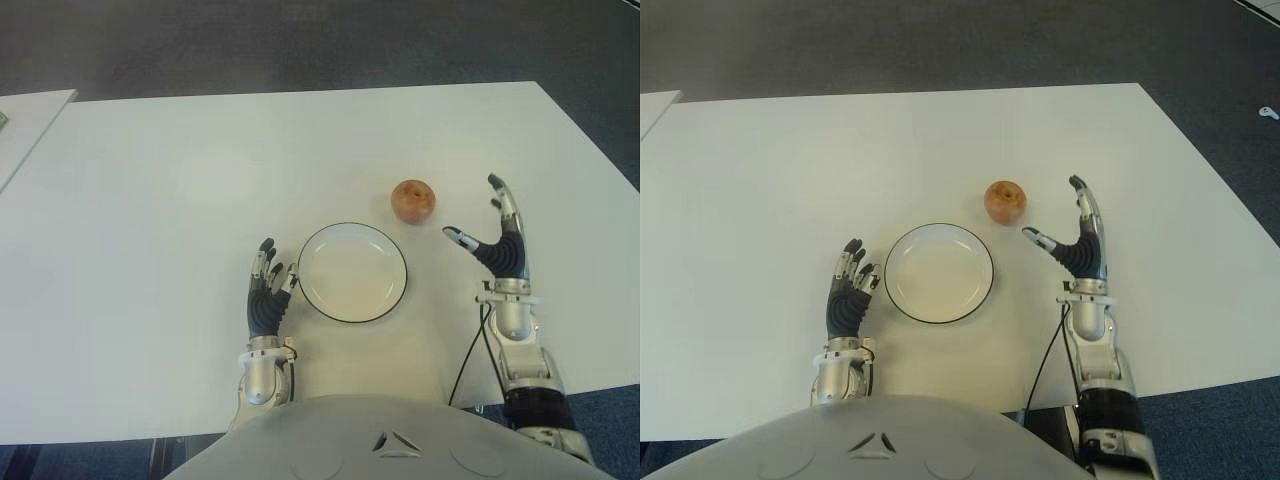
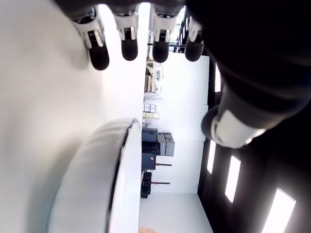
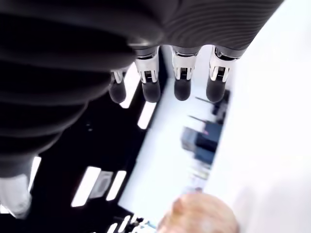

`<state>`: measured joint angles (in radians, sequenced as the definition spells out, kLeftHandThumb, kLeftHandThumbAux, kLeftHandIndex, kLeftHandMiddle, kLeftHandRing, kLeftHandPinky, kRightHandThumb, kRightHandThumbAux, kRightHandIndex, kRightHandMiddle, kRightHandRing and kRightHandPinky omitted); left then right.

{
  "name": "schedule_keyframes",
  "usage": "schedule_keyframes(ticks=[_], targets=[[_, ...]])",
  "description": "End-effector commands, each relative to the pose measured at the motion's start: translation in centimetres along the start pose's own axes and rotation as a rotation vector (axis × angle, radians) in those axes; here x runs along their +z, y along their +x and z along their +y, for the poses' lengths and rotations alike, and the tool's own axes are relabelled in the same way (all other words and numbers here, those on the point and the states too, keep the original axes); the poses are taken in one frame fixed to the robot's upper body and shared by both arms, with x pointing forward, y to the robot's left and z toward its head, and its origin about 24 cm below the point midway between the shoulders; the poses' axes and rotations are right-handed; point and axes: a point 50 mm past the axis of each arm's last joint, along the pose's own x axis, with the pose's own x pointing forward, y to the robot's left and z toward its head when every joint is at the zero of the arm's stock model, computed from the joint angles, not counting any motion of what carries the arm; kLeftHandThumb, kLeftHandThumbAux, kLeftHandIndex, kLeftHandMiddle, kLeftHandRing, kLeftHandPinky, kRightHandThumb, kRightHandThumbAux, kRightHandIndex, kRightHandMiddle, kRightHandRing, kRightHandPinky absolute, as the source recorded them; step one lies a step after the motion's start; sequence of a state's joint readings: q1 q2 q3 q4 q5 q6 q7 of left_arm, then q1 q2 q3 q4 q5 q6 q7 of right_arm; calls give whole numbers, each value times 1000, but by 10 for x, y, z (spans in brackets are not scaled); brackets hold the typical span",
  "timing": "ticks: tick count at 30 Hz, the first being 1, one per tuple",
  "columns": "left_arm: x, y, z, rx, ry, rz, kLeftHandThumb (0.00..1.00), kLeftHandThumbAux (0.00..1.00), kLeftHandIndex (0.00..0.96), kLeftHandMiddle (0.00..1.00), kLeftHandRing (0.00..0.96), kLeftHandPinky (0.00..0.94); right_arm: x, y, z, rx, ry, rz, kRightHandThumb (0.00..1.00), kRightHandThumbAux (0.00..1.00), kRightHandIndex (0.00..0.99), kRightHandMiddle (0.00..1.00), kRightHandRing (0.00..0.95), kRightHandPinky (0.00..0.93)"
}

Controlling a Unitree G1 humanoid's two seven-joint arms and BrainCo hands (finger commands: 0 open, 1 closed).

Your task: Put the apples into the plate.

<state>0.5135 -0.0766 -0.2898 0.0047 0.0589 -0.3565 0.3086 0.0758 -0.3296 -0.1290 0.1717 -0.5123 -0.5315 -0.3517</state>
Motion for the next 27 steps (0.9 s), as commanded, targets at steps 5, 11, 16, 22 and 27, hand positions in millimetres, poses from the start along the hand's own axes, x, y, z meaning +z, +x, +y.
schedule_keyframes(ticks=[5,11,16,22,27], targets=[[-15,10,-18,25,-33,91,5,657,84,65,28,9,13,35,-4,127,-523,-348,312,378,0,0,0,0],[-16,11,-17,32,-24,86,8,636,75,66,31,11,23,46,6,183,-604,-399,359,296,0,0,0,0],[-15,10,-17,41,-37,80,27,618,75,74,39,4,22,57,22,238,-651,-407,363,236,0,0,0,0],[-13,8,-18,44,-54,60,42,613,81,80,43,6,20,72,36,292,-680,-406,353,198,0,0,0,0],[-10,8,-19,50,-78,41,62,610,95,94,50,4,20,86,48,337,-699,-398,337,178,0,0,0,0]])
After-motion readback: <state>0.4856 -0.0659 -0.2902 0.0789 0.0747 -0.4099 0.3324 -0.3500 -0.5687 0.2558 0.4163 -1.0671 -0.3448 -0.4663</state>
